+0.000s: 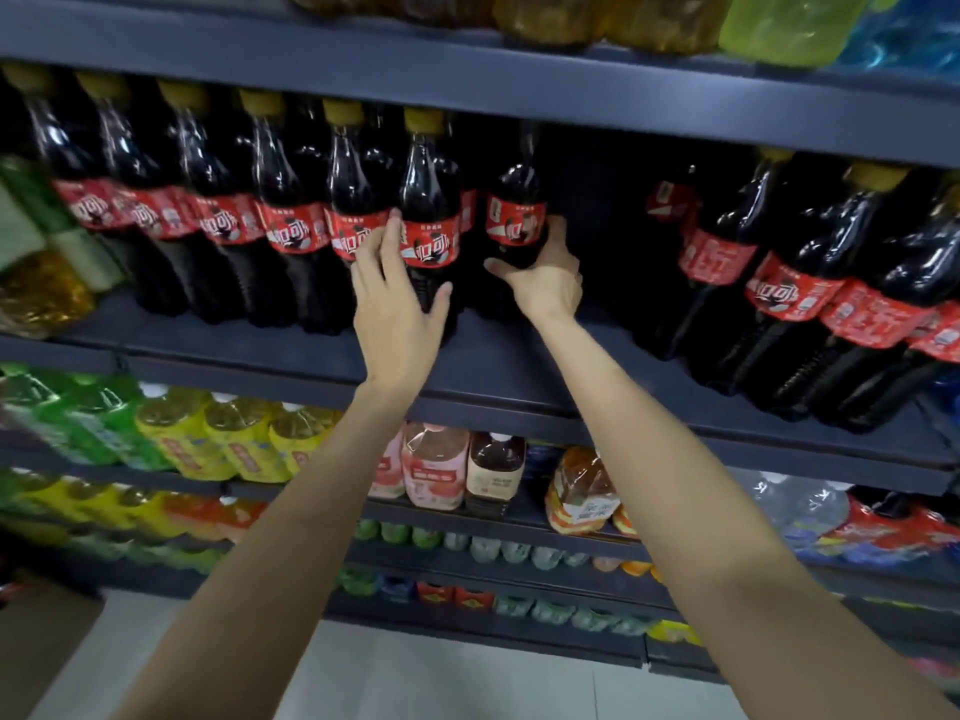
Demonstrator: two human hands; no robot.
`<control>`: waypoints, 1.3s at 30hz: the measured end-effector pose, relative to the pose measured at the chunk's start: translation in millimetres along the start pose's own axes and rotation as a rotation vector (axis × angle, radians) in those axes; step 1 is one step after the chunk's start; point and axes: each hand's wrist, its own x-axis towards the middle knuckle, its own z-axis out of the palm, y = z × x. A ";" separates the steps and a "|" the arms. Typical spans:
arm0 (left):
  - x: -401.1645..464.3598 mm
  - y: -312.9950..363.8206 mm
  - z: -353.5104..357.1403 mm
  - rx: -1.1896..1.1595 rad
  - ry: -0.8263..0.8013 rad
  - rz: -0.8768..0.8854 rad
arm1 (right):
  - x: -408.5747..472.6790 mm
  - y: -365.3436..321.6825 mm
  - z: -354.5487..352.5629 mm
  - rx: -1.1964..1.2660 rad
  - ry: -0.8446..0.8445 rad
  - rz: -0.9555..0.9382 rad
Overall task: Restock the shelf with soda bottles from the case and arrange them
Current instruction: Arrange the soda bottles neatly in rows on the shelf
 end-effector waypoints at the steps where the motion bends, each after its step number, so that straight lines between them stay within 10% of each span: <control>1: 0.0 1.2 2.5 -0.013 0.004 -0.005 | 1.6 -0.6 4.7 -0.024 0.000 -0.002; 13: -19.8 21.2 6.0 -0.294 0.121 0.070 | -7.6 8.6 -3.2 -0.025 -0.035 -0.097; 17: -26.5 65.2 20.7 -0.519 -0.120 0.176 | -43.4 39.8 -48.2 -0.026 0.098 -0.178; 23: -18.7 141.1 94.7 -0.704 -0.691 -0.144 | -86.8 91.3 -107.7 -0.339 0.355 -0.134; 32: -10.8 170.0 151.5 -0.752 -0.641 -0.124 | -88.9 122.3 -138.9 -0.408 0.513 0.010; 39: -0.8 130.8 126.4 -0.949 -0.909 -0.039 | -83.5 118.0 -139.0 -0.253 0.603 0.133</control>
